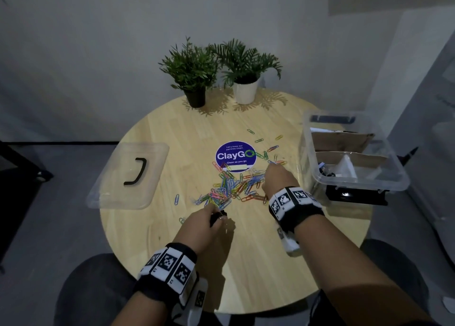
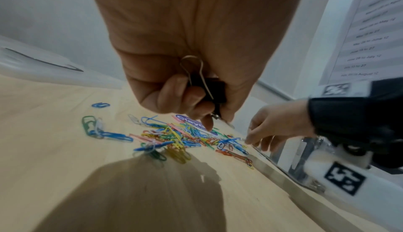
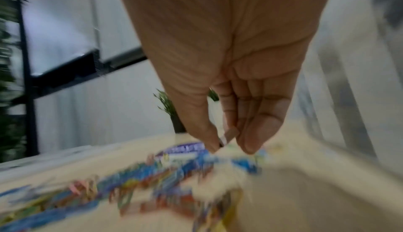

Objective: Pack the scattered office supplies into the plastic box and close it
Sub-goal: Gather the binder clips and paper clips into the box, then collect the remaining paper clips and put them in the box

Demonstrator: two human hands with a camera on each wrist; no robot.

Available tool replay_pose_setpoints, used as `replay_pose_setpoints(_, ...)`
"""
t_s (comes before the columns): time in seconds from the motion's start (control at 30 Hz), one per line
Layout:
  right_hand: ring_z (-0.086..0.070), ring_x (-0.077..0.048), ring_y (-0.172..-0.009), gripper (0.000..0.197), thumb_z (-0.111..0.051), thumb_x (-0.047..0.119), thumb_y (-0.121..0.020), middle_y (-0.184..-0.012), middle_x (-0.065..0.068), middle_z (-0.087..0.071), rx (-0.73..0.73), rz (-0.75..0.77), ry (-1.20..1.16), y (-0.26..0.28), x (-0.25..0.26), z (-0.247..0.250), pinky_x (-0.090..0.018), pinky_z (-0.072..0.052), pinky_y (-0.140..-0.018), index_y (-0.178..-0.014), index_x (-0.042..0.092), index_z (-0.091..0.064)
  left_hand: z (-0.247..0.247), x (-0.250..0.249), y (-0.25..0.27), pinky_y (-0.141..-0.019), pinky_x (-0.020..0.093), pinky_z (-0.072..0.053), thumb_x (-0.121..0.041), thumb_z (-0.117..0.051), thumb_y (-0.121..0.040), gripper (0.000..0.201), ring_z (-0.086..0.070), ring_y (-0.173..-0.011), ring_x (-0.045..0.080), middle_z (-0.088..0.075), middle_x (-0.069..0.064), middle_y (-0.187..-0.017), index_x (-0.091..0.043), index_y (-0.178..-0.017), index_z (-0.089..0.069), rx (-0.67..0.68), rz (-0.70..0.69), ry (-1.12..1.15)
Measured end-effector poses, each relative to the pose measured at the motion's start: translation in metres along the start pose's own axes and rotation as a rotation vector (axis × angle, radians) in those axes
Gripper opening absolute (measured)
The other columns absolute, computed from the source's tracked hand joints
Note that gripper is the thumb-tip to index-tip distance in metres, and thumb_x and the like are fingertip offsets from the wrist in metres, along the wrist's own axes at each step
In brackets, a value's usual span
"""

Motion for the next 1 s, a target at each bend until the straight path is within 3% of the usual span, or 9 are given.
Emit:
replay_pose_setpoints(0.13,-0.059,-0.032,-0.099,0.027,-0.051,0.003,-0.09,-0.114,-0.014,-0.055,-0.32,0.181,-0.035,0.047,-0.012,0.061,-0.04,-0.051,-0.08,-0.117,0.006,-0.051,-0.001,-0.019,-0.009,-0.069,0.028,-0.039,-0.031,-0.048,-0.096,0.024,-0.062,-0.096,0.028,-0.067,0.01,-0.106,-0.013,-0.111,-0.053,0.007,-0.054,-0.042)
replay_pose_setpoints(0.27,-0.054,-0.032,-0.1,0.017,-0.055,0.012,-0.088,-0.11,-0.015,-0.056,-0.646,0.161,-0.147,0.077,-0.062,0.113,-0.041,-0.046,-0.08,-0.104,0.007,-0.059,-0.005,-0.051,-0.016,-0.071,0.027,-0.039,-0.03,-0.047,-0.097,0.024,-0.061,-0.1,0.026,-0.065,0.009,-0.111,-0.013,-0.113,-0.052,0.008,-0.127,-0.097)
replay_pose_setpoints(0.37,-0.052,-0.038,-0.102,0.02,-0.054,0.019,-0.088,-0.106,-0.02,-0.061,-0.597,-0.011,-0.042,0.073,-0.097,0.106,-0.042,-0.044,-0.081,-0.1,0.004,-0.06,-0.006,-0.084,-0.017,-0.07,0.028,-0.038,-0.031,-0.047,-0.097,0.023,-0.059,-0.096,0.026,-0.064,0.008,-0.109,-0.013,-0.111,-0.051,-0.012,-0.213,-0.098)
replay_pose_setpoints(0.47,-0.048,-0.036,-0.107,0.031,-0.041,0.025,-0.095,-0.114,-0.013,-0.062,-0.461,-0.082,0.172,0.067,-0.106,0.082,-0.043,-0.036,-0.089,-0.104,0.009,-0.066,-0.004,-0.123,-0.017,-0.072,0.032,-0.04,-0.033,-0.045,-0.097,0.023,-0.057,-0.094,0.027,-0.058,0.008,-0.108,-0.013,-0.107,-0.049,-0.058,-0.305,-0.075)
replay_pose_setpoints(0.57,-0.04,-0.035,-0.12,0.034,-0.035,0.025,-0.096,-0.131,-0.008,-0.053,-0.54,-0.079,0.009,0.074,-0.119,0.085,-0.047,-0.028,-0.099,-0.115,0.014,-0.061,0.005,-0.169,-0.019,-0.083,0.037,-0.044,-0.031,-0.043,-0.097,0.026,-0.054,-0.1,0.029,-0.051,0.01,-0.115,-0.011,-0.113,-0.048,-0.147,-0.388,-0.001)
replay_pose_setpoints(0.67,-0.024,-0.031,-0.14,0.039,-0.038,0.024,-0.097,-0.149,-0.008,-0.035,-0.555,-0.138,-0.113,0.079,-0.142,0.088,-0.05,-0.014,-0.113,-0.134,0.016,-0.046,0.005,-0.222,-0.025,-0.085,0.038,-0.043,-0.027,-0.044,-0.096,0.028,-0.052,-0.1,0.03,-0.047,0.013,-0.116,-0.007,-0.115,-0.048,-0.221,-0.482,0.03)
replay_pose_setpoints(0.8,-0.016,-0.027,-0.147,0.049,-0.027,0.031,-0.1,-0.157,-0.009,-0.025,-0.476,-0.161,-0.094,0.073,-0.156,0.075,-0.049,-0.007,-0.12,-0.145,0.011,-0.031,-0.028,-0.268,-0.051,-0.087,0.043,-0.044,-0.024,-0.042,-0.097,0.033,-0.049,-0.109,0.035,-0.047,0.018,-0.124,-0.003,-0.122,-0.046,-0.168,-0.556,-0.225)
replay_pose_setpoints(0.9,-0.014,-0.026,-0.148,0.057,-0.015,0.036,-0.098,-0.157,-0.009,-0.025,-0.471,-0.153,-0.089,0.07,-0.161,0.071,-0.046,-0.004,-0.12,-0.146,0.009,-0.032,-0.055,-0.272,-0.072,-0.093,0.04,-0.04,-0.023,-0.039,-0.097,0.033,-0.047,-0.116,0.033,-0.049,0.018,-0.127,-0.002,-0.122,-0.048,-0.084,-0.537,-0.475)
replay_pose_setpoints(1.0,-0.016,-0.028,-0.147,0.069,-0.01,0.039,-0.089,-0.155,-0.012,-0.029,-0.492,-0.14,-0.106,0.07,-0.16,0.073,-0.046,-0.004,-0.12,-0.143,0.007,-0.037,-0.065,-0.277,-0.079,-0.097,0.038,-0.038,-0.034,-0.042,-0.096,0.041,-0.047,-0.119,0.031,-0.051,0.016,-0.127,-0.004,-0.122,-0.052,-0.073,-0.528,-0.538)
Point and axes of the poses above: each hand's wrist, its own y-axis away from the middle knuckle, its own z-axis out of the back of the hand, x = y × z, the point moved 6 cm from there along -y, towards the middle knuckle
